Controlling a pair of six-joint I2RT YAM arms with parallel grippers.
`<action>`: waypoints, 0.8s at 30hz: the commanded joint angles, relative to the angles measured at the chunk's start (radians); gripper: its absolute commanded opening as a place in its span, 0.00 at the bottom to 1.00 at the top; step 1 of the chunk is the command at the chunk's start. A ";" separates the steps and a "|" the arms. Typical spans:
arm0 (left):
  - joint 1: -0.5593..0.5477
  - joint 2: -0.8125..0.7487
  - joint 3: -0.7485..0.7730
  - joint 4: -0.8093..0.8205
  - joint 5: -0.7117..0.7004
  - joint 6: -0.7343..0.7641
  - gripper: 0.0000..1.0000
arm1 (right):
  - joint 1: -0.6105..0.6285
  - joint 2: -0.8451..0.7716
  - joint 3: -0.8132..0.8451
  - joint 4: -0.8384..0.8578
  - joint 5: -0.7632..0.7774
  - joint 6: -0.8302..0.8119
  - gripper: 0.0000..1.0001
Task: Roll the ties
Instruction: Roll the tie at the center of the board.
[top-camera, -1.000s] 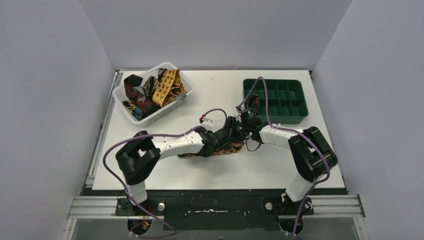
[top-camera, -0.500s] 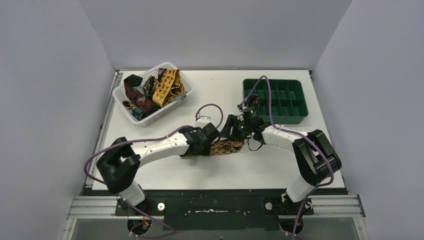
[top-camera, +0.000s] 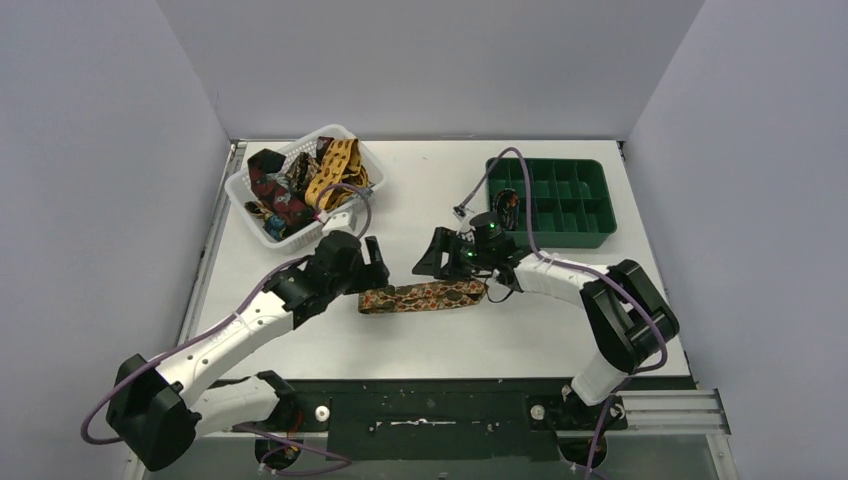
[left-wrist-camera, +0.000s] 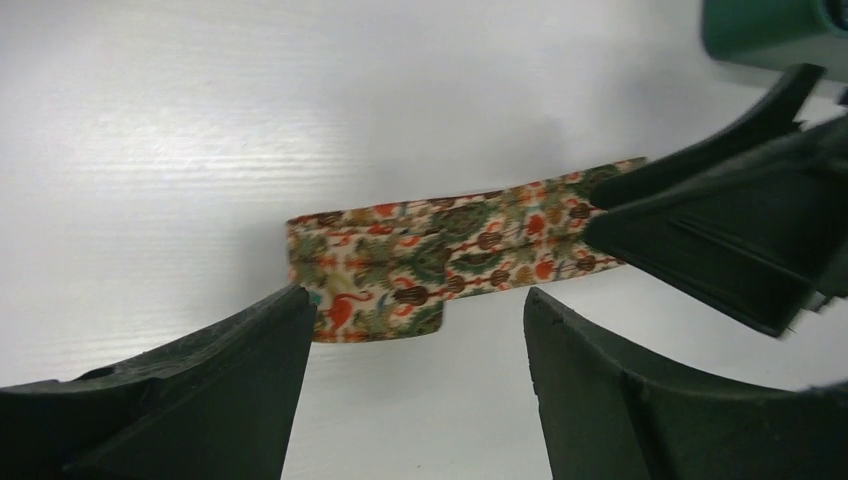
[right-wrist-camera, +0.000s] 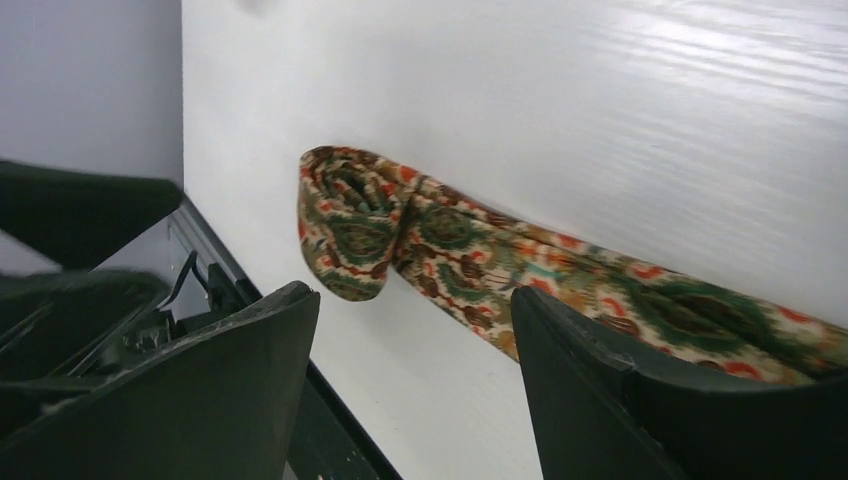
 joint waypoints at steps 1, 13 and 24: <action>0.104 -0.085 -0.131 0.049 0.101 -0.049 0.76 | 0.090 0.036 0.080 0.074 -0.005 0.008 0.73; 0.414 -0.362 -0.413 0.160 0.352 -0.110 0.92 | 0.193 0.200 0.198 0.004 0.018 -0.010 0.74; 0.449 -0.320 -0.468 0.187 0.379 -0.095 0.93 | 0.182 0.323 0.347 -0.171 -0.016 -0.116 0.57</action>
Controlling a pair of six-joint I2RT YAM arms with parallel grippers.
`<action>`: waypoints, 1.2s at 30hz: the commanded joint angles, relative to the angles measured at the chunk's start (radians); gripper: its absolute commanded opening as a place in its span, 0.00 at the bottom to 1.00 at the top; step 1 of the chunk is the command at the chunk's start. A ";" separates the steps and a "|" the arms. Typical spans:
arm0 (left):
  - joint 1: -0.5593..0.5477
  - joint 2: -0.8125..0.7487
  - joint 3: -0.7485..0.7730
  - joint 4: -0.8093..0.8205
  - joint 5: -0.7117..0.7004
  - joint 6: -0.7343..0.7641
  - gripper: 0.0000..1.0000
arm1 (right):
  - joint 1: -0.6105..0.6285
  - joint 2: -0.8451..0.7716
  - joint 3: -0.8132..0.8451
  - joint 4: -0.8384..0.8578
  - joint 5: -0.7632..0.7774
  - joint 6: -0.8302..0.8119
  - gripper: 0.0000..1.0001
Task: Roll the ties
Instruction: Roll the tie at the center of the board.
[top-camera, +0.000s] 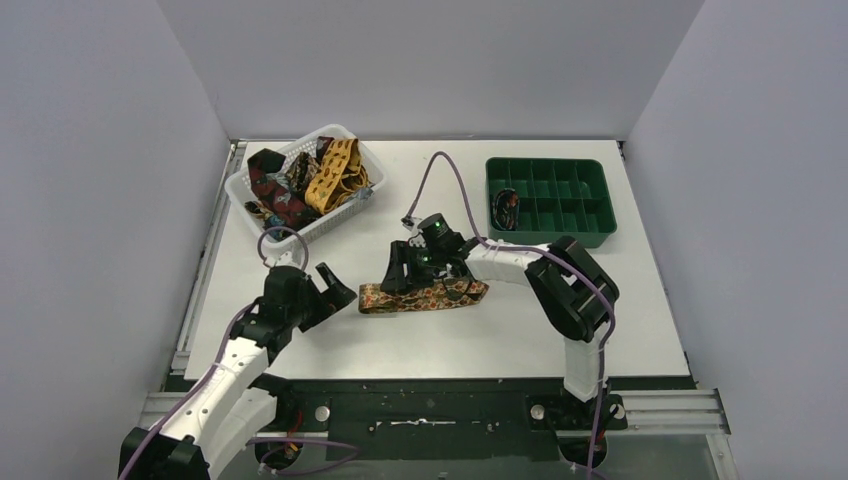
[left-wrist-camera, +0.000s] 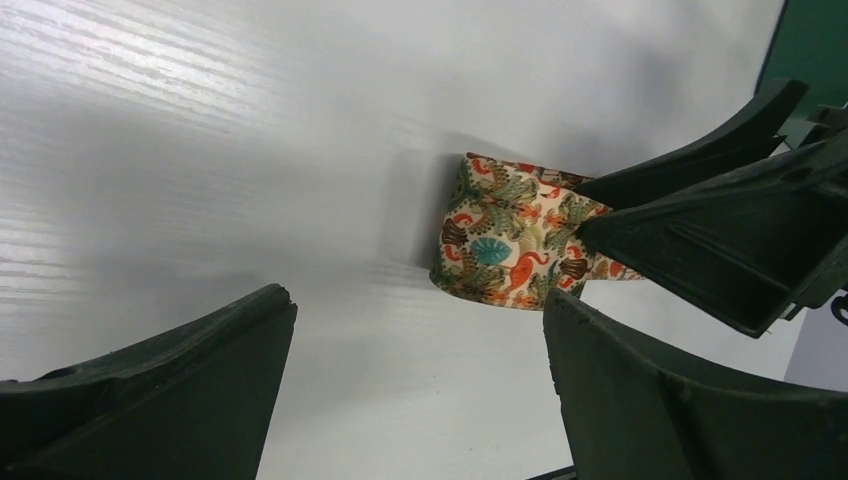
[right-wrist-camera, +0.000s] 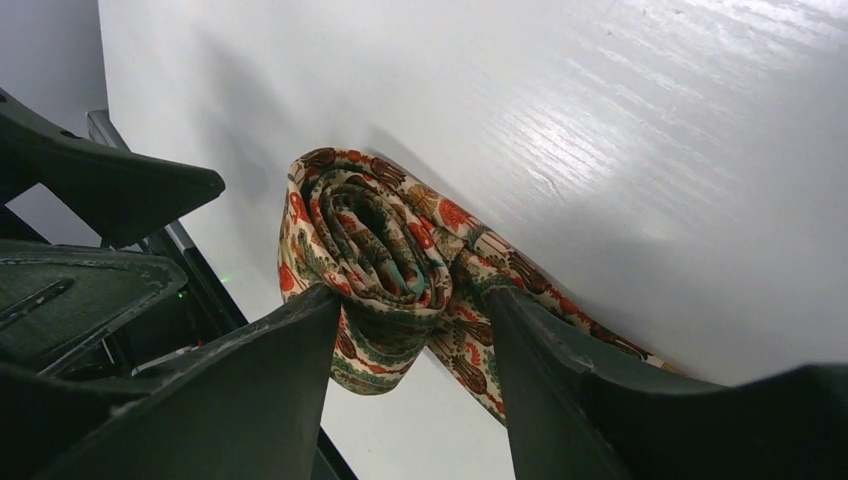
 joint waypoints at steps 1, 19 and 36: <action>0.009 0.018 -0.011 0.067 0.031 0.010 0.93 | -0.012 0.020 0.050 -0.066 -0.013 -0.040 0.55; 0.012 0.049 -0.040 0.160 0.088 -0.026 0.92 | -0.069 -0.010 0.152 -0.156 -0.111 -0.222 0.66; 0.029 -0.100 -0.015 -0.006 -0.047 -0.065 0.92 | 0.106 -0.179 -0.018 0.163 0.112 -0.920 0.77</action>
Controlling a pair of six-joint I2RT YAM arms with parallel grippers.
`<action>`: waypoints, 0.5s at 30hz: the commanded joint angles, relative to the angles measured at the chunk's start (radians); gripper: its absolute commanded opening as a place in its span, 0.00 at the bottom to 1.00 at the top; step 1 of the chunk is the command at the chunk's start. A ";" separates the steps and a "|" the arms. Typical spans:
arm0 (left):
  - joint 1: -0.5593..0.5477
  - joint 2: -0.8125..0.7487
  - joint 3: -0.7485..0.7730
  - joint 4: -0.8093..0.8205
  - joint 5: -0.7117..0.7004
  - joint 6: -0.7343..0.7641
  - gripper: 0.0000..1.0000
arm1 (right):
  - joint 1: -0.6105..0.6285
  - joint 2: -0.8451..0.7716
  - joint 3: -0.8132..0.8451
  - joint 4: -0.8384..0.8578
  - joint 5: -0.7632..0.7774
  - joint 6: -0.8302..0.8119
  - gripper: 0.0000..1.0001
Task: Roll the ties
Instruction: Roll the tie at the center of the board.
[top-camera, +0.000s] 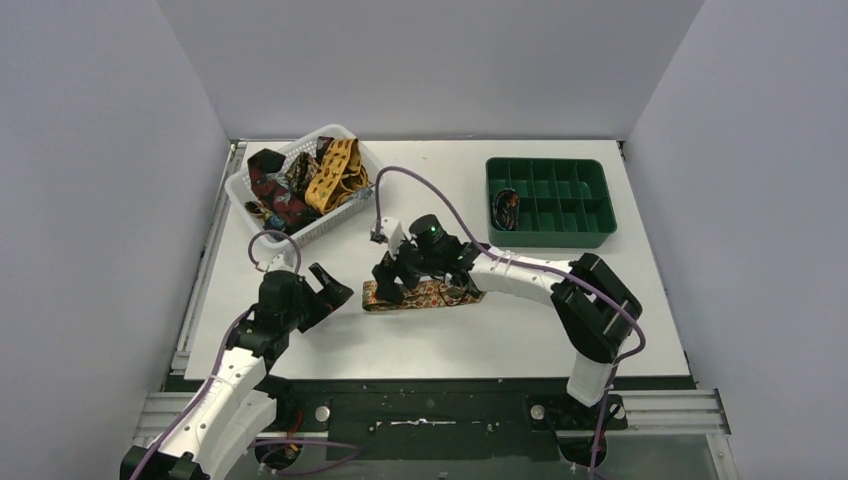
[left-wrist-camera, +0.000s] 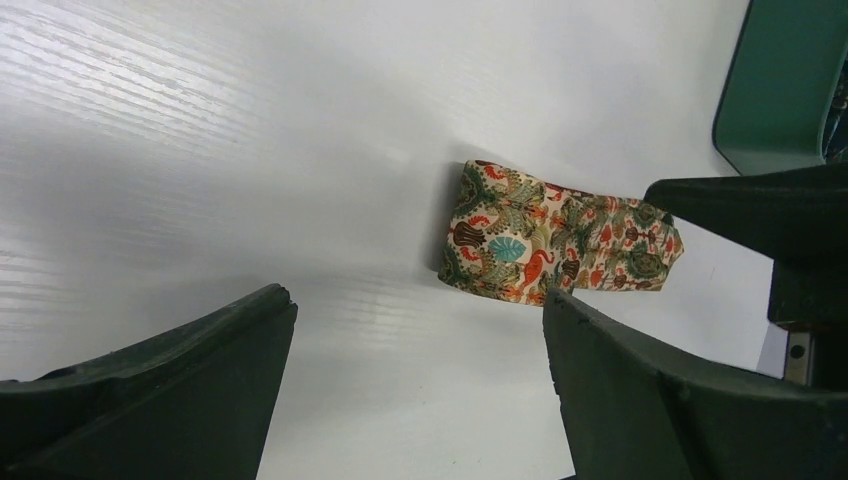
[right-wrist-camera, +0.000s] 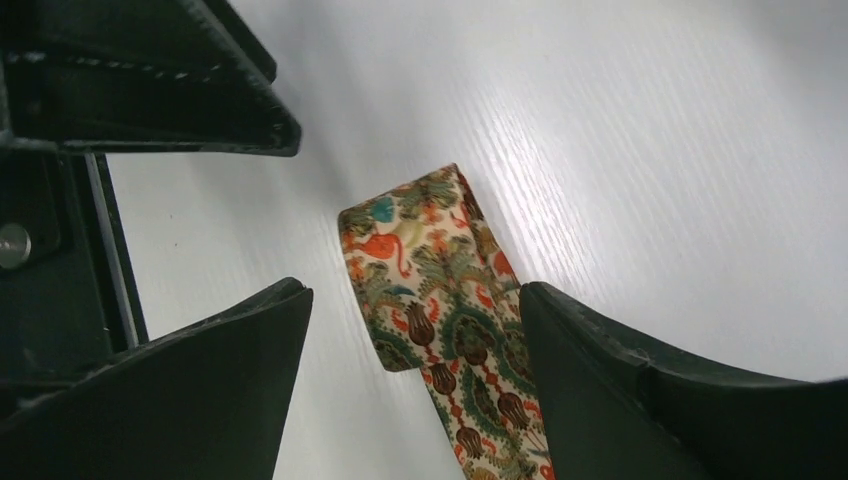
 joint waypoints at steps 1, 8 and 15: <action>0.010 -0.060 0.026 -0.043 -0.050 -0.023 0.92 | 0.039 -0.028 -0.030 0.203 0.093 -0.229 0.73; 0.014 -0.093 0.011 -0.034 -0.036 -0.041 0.91 | 0.053 0.080 0.159 -0.001 0.151 0.069 0.28; 0.023 -0.074 0.018 -0.024 0.013 -0.029 0.91 | 0.069 0.056 0.123 -0.013 0.168 0.213 0.22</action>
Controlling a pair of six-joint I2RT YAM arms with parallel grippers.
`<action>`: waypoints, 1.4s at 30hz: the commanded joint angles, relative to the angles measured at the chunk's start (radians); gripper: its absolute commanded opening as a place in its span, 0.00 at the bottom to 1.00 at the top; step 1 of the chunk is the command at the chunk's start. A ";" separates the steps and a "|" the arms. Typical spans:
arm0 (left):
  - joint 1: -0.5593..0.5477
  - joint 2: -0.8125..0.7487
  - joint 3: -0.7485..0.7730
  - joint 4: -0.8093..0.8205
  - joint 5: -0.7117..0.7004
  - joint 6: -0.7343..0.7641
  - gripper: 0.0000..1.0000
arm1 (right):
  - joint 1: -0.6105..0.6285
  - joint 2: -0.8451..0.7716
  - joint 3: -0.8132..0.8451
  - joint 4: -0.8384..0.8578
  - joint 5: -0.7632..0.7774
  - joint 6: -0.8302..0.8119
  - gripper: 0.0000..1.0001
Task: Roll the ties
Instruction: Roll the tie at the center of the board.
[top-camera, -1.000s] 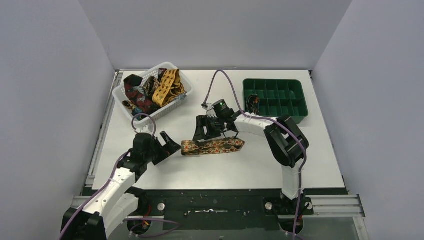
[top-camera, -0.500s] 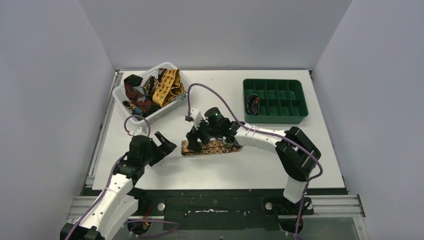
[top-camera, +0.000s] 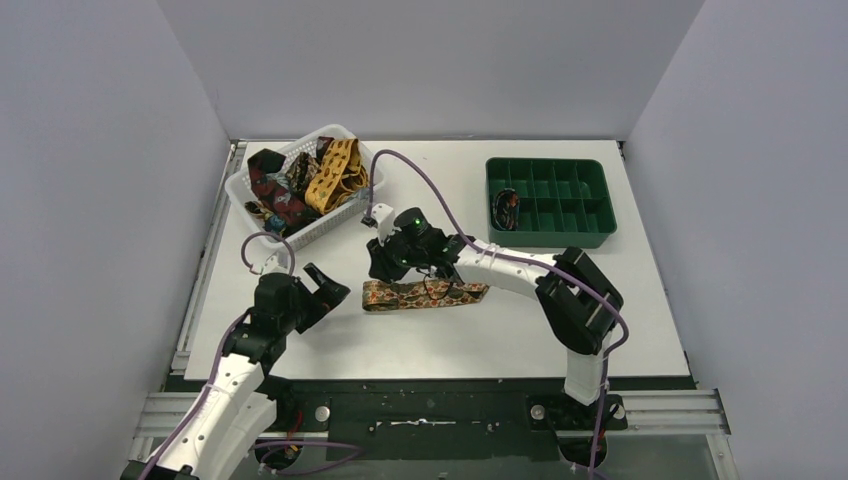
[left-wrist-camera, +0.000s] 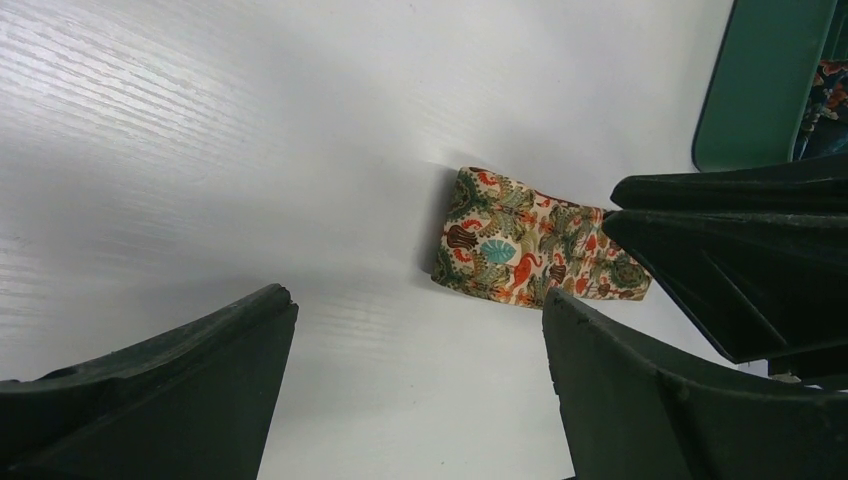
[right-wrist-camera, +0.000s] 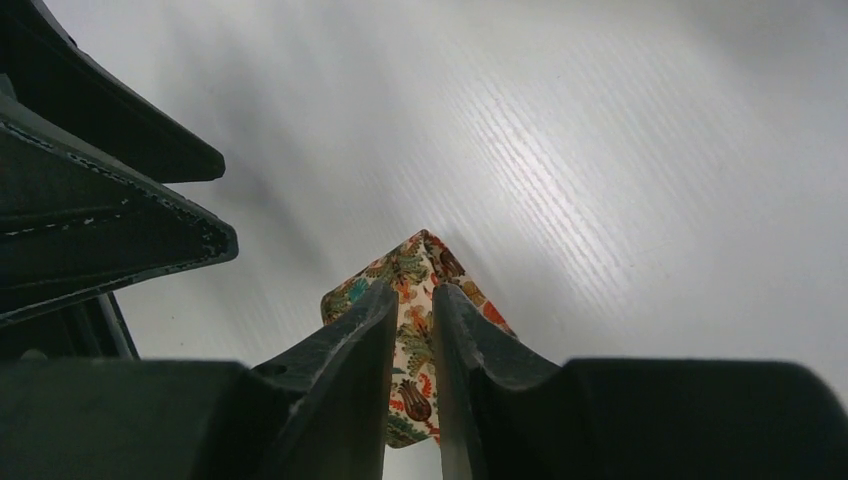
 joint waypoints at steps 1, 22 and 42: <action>0.010 0.011 0.017 0.024 0.047 0.003 0.91 | 0.014 -0.024 -0.001 -0.013 0.011 0.125 0.22; 0.016 0.028 -0.039 0.100 0.121 0.014 0.91 | 0.037 0.073 0.057 -0.116 0.038 0.193 0.25; 0.021 0.313 -0.039 0.429 0.292 0.059 0.91 | -0.116 -0.132 -0.262 0.068 -0.092 0.566 0.57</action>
